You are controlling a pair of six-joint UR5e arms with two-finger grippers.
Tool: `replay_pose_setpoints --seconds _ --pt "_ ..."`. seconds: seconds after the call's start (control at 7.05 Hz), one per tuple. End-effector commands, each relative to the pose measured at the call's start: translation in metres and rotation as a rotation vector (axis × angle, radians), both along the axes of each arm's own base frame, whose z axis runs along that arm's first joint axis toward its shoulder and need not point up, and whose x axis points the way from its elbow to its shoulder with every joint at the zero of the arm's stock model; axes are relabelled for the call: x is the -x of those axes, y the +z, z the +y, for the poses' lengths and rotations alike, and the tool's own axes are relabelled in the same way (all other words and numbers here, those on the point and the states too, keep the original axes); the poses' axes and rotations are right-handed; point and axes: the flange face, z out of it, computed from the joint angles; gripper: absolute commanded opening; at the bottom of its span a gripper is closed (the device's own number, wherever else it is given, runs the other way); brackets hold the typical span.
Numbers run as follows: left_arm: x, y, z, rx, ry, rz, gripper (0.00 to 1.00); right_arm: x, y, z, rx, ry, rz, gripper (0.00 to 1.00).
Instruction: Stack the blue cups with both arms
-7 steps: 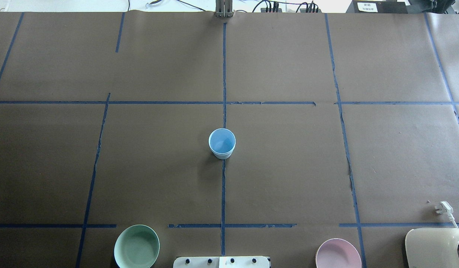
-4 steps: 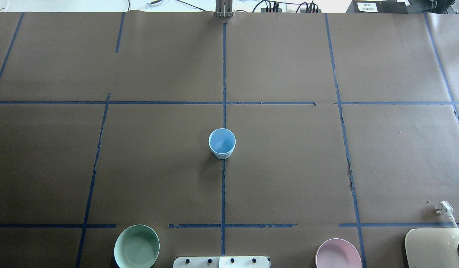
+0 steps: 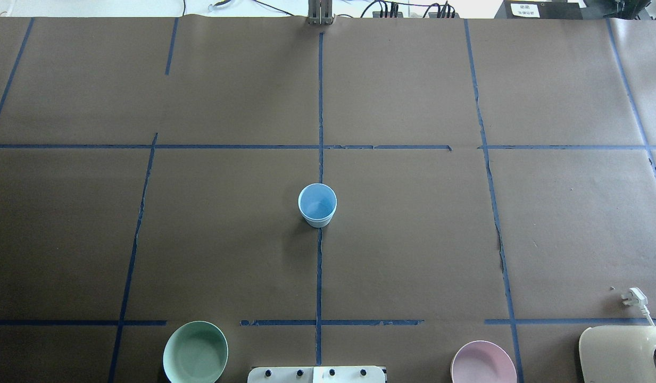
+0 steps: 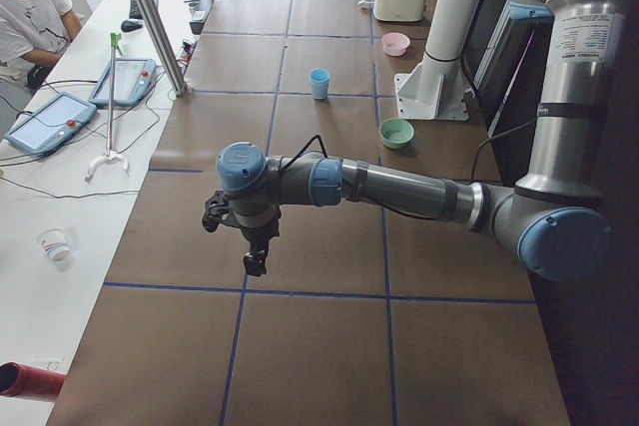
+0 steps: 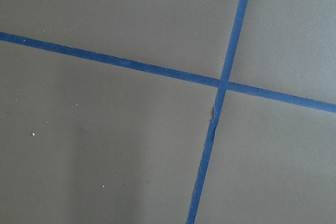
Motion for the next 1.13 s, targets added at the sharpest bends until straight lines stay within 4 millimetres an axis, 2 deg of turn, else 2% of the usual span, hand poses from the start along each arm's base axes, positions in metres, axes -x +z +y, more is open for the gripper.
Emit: replay_pose_setpoints --seconds 0.0,0.99 --pt "-0.0003 -0.0033 0.0 -0.003 0.001 0.005 1.0 0.0009 -0.0011 -0.0012 -0.001 0.0 0.0 1.0" --pt "-0.0004 -0.0011 -0.0001 -0.002 0.004 -0.005 1.0 0.0018 -0.0034 -0.0018 -0.004 -0.002 -0.011 1.0"
